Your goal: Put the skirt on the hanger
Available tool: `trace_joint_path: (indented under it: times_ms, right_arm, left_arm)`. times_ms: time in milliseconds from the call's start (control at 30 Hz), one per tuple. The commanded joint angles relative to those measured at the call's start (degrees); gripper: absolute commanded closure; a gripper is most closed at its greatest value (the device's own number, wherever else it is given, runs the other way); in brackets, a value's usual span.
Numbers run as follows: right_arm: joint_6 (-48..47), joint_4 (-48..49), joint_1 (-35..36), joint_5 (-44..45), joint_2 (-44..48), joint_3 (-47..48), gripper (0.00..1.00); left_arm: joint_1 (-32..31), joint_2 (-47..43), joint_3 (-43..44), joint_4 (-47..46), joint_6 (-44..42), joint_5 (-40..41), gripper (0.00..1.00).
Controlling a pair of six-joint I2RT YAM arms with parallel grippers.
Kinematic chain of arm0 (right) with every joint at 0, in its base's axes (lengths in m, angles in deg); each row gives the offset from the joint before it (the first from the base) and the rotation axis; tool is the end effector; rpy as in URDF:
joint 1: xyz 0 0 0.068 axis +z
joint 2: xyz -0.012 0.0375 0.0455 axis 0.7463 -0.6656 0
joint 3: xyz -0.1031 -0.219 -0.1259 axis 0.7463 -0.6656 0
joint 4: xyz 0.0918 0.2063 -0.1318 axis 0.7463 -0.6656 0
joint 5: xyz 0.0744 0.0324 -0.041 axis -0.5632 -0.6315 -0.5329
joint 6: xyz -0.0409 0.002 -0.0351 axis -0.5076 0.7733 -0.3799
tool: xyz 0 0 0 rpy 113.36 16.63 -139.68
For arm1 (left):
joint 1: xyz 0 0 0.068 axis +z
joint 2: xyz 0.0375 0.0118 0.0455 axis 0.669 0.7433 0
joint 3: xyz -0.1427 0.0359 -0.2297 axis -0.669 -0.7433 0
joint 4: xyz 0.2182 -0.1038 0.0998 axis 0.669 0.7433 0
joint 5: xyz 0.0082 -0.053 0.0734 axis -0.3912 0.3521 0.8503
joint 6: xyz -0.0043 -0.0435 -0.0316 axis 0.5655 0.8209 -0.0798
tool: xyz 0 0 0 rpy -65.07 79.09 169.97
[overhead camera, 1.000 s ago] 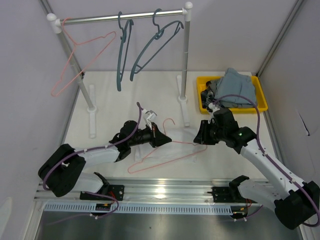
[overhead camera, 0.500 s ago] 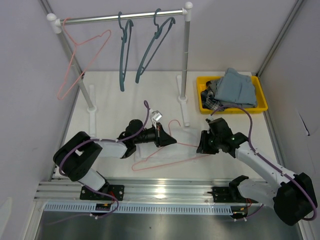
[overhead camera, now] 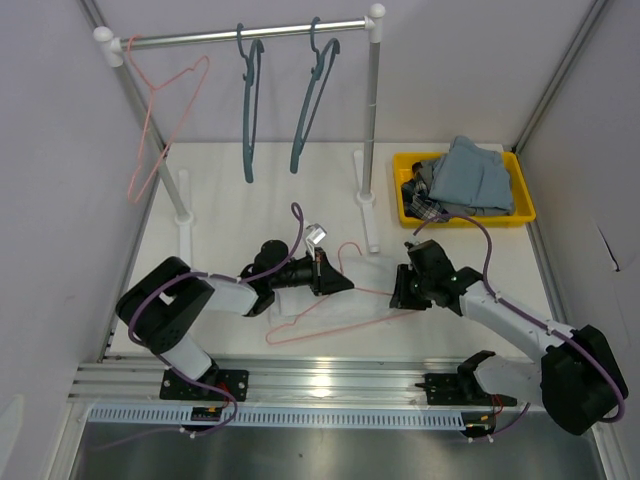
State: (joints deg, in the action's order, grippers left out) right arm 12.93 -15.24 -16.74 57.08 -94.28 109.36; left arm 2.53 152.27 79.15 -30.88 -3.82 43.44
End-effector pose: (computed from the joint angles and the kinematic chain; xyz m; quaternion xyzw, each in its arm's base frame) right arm 0.1785 0.1140 0.1903 -0.0271 0.9595 0.1861 0.2099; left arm 0.2111 -0.2021 0.1661 0.2194 0.7237 -0.5718 0.3182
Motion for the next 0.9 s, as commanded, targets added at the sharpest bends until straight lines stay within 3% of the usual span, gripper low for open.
trace_joint_path:
  times_ms: [0, 233, 567, 733, 867]
  right_arm:
    - [0.41, 4.73, 0.64, 3.16, -0.29, -0.28, 0.67]
    - [1.12, 8.43, 1.25, 4.22, -1.08, -1.86, 0.60]
    - [2.43, 12.74, 1.87, 5.71, -3.28, -3.80, 0.59]
    - [2.26, 13.44, 2.13, 8.08, -3.63, -3.71, 0.66]
    - [2.26, 13.53, 2.13, 8.70, -3.90, -3.19, 0.81]
  left_arm:
    - [0.00, 0.58, 1.76, -4.47, -0.56, -2.14, 1.00]
    - [0.26, 0.94, 1.85, -3.94, -0.82, -2.58, 1.00]
    - [0.44, 1.20, 2.90, -2.97, -1.09, -3.37, 1.00]
    - [0.44, 1.02, 3.17, -2.36, -1.35, -3.55, 1.00]
    - [0.53, 1.11, 3.35, -2.01, -1.53, -3.81, 1.00]
